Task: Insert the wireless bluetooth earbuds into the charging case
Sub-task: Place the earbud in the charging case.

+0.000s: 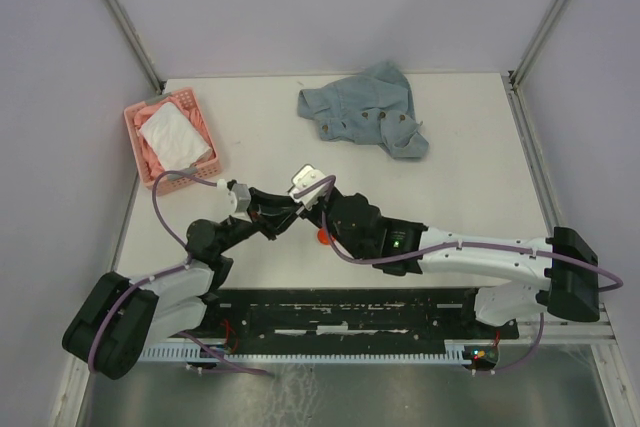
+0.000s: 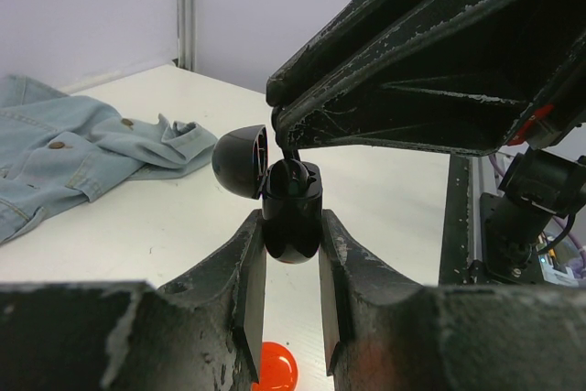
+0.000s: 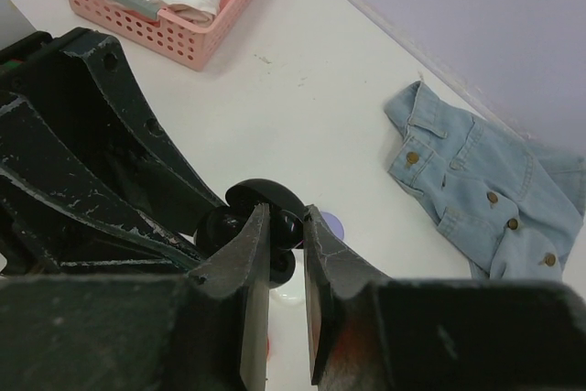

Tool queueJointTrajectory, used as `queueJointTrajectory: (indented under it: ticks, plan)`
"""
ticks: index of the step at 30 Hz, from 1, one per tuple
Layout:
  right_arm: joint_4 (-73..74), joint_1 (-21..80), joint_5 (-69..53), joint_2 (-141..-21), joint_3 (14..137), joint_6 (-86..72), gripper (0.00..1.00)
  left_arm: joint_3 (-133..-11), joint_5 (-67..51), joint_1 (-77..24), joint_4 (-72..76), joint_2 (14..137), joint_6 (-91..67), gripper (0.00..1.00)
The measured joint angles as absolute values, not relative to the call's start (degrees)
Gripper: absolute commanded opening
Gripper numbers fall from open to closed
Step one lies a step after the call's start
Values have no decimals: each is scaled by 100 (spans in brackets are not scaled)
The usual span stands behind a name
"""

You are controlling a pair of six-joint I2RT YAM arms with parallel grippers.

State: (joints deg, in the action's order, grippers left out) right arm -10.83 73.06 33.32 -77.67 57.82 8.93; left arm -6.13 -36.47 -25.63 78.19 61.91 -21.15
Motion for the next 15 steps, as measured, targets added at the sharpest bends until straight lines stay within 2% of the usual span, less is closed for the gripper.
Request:
queueJointTrajectory:
  ticks: [15]
  plan:
    - [-1308, 7373, 3065, -7631, 5546, 792, 14, -613, -3555, -2563, 7856, 6182, -2202, 3]
